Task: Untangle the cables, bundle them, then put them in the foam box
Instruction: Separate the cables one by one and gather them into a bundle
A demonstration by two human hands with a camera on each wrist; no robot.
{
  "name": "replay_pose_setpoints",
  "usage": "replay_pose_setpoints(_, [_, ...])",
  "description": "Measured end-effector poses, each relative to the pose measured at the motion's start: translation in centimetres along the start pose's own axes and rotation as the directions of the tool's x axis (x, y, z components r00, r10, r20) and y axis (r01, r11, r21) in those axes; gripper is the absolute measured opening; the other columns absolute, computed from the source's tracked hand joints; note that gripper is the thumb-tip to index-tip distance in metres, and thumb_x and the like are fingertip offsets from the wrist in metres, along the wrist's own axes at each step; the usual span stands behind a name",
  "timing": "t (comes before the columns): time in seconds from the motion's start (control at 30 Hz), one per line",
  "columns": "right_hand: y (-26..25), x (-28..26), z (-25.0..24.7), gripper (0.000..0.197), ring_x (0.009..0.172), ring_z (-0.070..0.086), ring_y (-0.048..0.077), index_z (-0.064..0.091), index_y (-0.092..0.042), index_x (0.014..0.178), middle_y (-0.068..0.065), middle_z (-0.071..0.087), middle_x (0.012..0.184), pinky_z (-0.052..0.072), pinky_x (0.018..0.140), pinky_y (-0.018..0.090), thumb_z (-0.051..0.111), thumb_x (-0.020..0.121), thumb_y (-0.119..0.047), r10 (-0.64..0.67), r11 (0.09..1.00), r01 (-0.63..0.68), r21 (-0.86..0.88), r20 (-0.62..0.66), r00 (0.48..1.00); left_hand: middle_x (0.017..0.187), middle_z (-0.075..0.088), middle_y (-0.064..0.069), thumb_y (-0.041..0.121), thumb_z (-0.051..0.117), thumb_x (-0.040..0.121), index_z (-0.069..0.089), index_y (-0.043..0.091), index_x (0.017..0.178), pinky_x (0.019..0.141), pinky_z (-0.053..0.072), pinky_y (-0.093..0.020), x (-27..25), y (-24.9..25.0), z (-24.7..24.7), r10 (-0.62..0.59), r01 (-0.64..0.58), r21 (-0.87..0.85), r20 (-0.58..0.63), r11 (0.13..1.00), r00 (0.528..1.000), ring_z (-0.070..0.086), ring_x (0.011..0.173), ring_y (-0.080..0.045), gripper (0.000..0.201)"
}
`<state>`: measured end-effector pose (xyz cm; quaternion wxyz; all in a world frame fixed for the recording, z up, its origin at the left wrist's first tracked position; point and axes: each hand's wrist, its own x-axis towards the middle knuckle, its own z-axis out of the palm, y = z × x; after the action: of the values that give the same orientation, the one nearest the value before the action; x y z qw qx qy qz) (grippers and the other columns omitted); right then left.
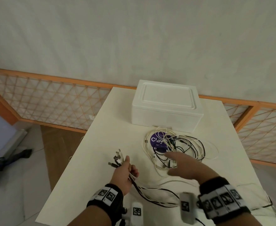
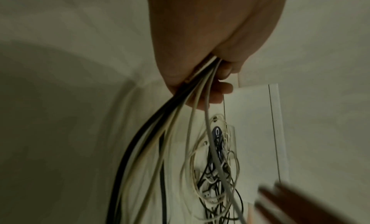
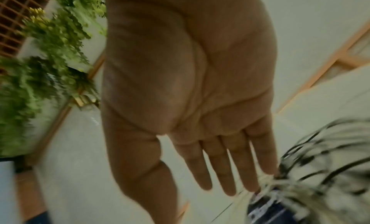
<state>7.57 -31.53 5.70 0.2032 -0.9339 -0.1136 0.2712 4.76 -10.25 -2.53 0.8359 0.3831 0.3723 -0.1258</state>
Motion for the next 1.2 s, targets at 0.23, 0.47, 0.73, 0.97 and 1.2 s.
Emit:
replay_pose_setpoints(0.23, [-7.6, 4.4, 2.6, 0.104, 0.138, 0.031, 0.018, 0.004, -0.025, 0.152, 0.001, 0.023, 0.156, 0.028, 0.112, 0.032, 0.071, 0.076, -0.051, -0.197, 0.943, 0.188, 0.276, 0.006, 0.98, 0.071, 0.061, -0.008, 0.009, 0.042, 0.1, 0.064, 0.008, 0.091, 0.064, 0.048, -0.029, -2.4, -0.6, 2.6, 0.103, -0.192, 0.388, 0.237, 0.902, 0.966, 0.053, 0.062, -0.016, 0.024])
replay_pose_setpoints(0.47, [-8.0, 5.7, 3.8, 0.034, 0.084, 0.055, 0.012, 0.054, -0.025, 0.105, -0.005, 0.06, 0.097, 0.049, 0.08, 0.033, 0.071, 0.078, -0.036, -0.31, 0.91, 0.335, 0.246, -0.134, 0.941, 0.071, 0.064, -0.011, 0.001, 0.049, 0.091, 0.067, 0.0, 0.096, 0.068, 0.051, -0.034, -2.6, 0.8, 2.1, -0.043, -0.186, 0.569, 0.364, 0.801, 0.93, 0.061, 0.064, -0.018, 0.019])
replay_pose_setpoints(0.73, [-7.1, 6.4, 4.4, 0.026, 0.103, 0.055, 0.009, 0.069, -0.02, 0.11, 0.001, 0.063, 0.104, 0.041, 0.093, 0.023, 0.069, 0.085, -0.027, -0.515, 0.806, 0.547, 0.228, -0.185, 0.837, 0.061, 0.061, -0.008, 0.002, 0.045, 0.092, 0.066, 0.006, 0.085, 0.066, 0.052, -0.033, -2.4, 0.8, 2.0, -0.128, -0.154, 0.653, 0.363, 0.742, 0.923, 0.062, 0.063, -0.021, 0.023])
replay_pose_setpoints(0.97, [-7.1, 6.0, 4.3, 0.034, 0.1, 0.059, 0.015, 0.067, -0.012, 0.107, 0.005, 0.066, 0.11, 0.046, 0.089, 0.028, 0.053, 0.094, -0.041, -0.437, 0.845, 0.471, 0.252, -0.182, 0.881, 0.056, 0.047, -0.007, 0.009, 0.058, 0.078, 0.067, 0.013, 0.063, 0.081, 0.051, -0.043, -2.5, 1.0, 2.0, -0.213, -0.164, 0.672, 0.441, 0.722, 0.872, 0.063, 0.062, -0.021, 0.018])
replay_pose_setpoints(1.2, [-6.4, 6.1, 5.4, 0.021, 0.074, 0.059, -0.002, 0.064, -0.023, 0.103, -0.007, 0.06, 0.096, 0.046, 0.069, 0.017, 0.06, 0.09, -0.039, -0.286, 0.786, 0.383, 0.484, -0.265, 0.921, 0.045, 0.031, 0.0, 0.01, 0.054, 0.077, 0.062, 0.01, 0.074, 0.059, 0.046, -0.032, -2.1, -0.4, 2.0, -0.128, -0.015, 0.374, 0.354, 0.927, 0.926, 0.035, 0.046, -0.015, 0.009])
